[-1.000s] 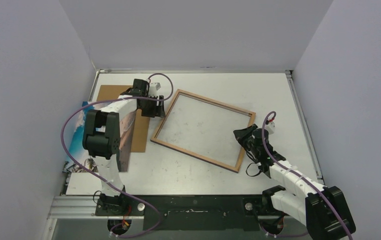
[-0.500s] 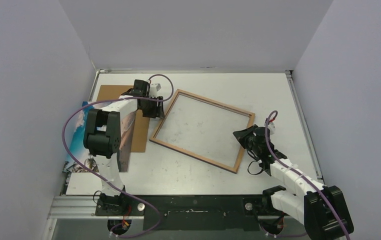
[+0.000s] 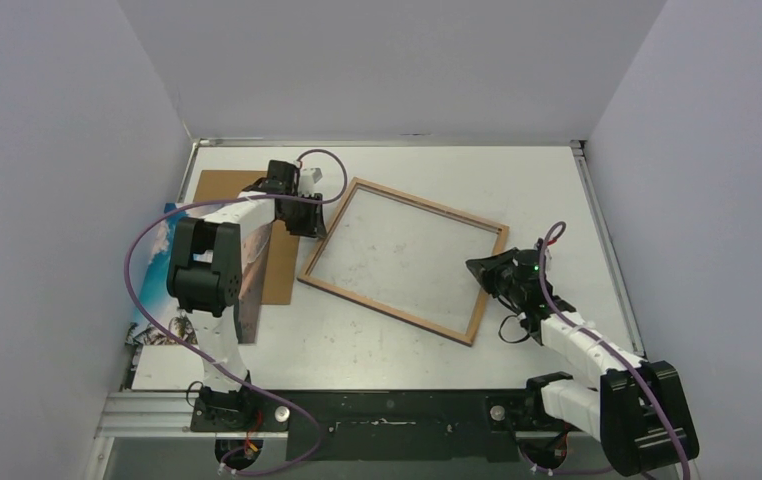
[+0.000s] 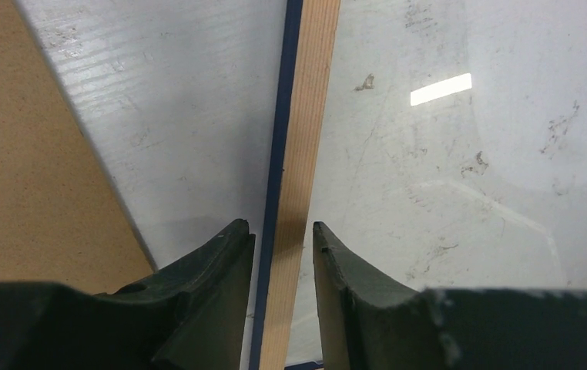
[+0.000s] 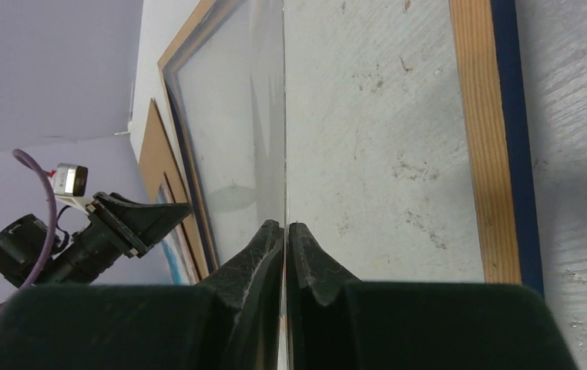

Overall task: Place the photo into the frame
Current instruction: Place the photo frame item in the photo frame.

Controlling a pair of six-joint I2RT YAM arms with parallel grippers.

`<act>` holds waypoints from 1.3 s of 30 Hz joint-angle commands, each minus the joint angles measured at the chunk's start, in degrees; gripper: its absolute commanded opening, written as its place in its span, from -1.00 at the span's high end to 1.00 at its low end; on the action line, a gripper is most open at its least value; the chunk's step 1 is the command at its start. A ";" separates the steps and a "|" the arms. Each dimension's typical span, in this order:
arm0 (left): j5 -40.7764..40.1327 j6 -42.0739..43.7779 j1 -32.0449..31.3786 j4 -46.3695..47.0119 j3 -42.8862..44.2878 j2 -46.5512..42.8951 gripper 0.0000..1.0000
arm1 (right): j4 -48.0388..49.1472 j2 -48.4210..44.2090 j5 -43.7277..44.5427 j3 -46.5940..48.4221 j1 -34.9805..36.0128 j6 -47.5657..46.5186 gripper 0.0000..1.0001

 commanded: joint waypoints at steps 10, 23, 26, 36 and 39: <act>5.43 -7.61 7.14 6.55 -2.54 -3.62 0.49 | 2.19 -2.60 -3.52 7.76 -0.83 5.89 0.89; 3.58 -4.09 6.53 8.11 -7.85 -2.78 0.59 | 2.90 -3.59 -3.42 10.00 -0.84 7.95 0.89; 3.98 -3.89 6.48 8.12 -8.03 -2.61 0.61 | 4.44 -3.06 -3.59 7.64 -0.84 8.73 0.89; 4.37 -3.68 4.78 8.34 -8.78 -1.89 0.64 | 4.91 -4.12 -3.24 2.77 -0.69 10.49 0.89; 4.50 -3.82 4.33 8.38 -8.59 -1.84 0.65 | 5.61 -4.36 -3.54 1.75 -0.74 11.25 0.89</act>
